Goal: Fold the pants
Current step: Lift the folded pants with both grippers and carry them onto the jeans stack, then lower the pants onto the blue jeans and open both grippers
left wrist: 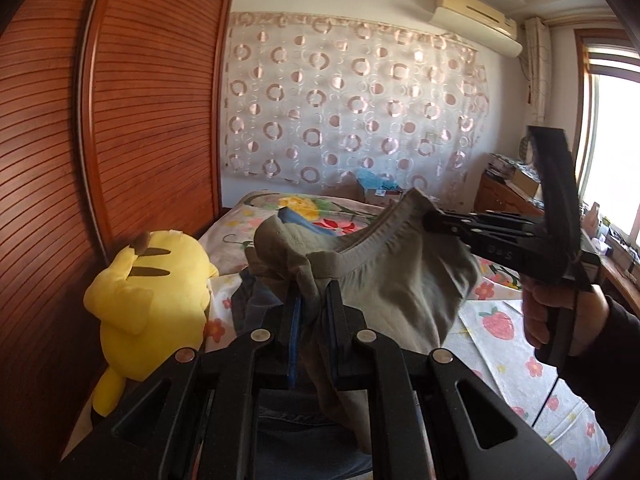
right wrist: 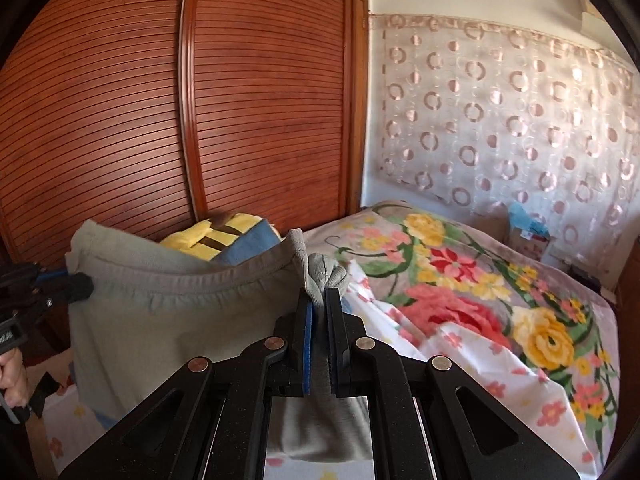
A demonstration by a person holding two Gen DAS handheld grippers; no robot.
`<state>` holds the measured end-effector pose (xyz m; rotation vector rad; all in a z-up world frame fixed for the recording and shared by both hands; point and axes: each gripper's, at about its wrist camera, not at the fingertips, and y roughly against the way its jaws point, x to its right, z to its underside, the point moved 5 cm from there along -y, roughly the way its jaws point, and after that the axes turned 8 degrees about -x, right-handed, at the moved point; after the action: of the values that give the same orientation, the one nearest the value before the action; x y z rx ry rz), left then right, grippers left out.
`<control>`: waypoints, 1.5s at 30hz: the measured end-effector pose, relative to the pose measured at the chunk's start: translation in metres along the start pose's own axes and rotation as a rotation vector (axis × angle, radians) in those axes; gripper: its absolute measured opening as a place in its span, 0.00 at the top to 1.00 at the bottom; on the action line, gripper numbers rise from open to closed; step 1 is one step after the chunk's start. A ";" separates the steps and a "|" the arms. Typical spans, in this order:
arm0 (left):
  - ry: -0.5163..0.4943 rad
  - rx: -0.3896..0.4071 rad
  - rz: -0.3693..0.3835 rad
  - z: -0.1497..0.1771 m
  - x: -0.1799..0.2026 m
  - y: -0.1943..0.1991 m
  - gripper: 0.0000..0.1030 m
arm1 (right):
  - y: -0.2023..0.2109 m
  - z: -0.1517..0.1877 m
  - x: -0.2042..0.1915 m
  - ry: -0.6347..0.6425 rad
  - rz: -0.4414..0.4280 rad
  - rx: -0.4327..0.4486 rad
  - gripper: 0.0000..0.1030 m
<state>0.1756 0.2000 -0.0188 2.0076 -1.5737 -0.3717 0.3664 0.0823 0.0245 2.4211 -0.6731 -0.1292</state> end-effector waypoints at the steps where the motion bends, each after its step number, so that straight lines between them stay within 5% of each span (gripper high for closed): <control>1: 0.014 -0.002 0.000 0.003 -0.003 0.000 0.88 | -0.009 -0.004 -0.001 0.010 -0.015 0.003 0.94; 16: 0.151 -0.057 -0.048 0.037 -0.032 -0.005 0.87 | -0.086 -0.025 -0.009 0.105 -0.124 -0.067 0.94; 23: 0.125 -0.031 -0.064 0.034 -0.034 0.008 0.53 | -0.073 -0.032 0.008 0.054 -0.102 -0.021 0.71; 31: 0.057 -0.029 -0.064 0.021 -0.021 0.002 0.52 | -0.051 0.000 0.008 0.050 -0.193 -0.033 0.71; 38: 0.032 -0.155 -0.081 0.045 -0.019 -0.032 0.52 | -0.076 0.005 0.028 0.017 -0.140 -0.088 0.71; 45: 0.029 -0.173 -0.084 0.051 -0.021 -0.039 0.52 | -0.082 -0.001 0.029 -0.022 -0.108 -0.066 0.71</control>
<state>0.1739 0.2137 -0.0853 1.9407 -1.3922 -0.4918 0.4272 0.1245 -0.0215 2.3956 -0.5386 -0.2186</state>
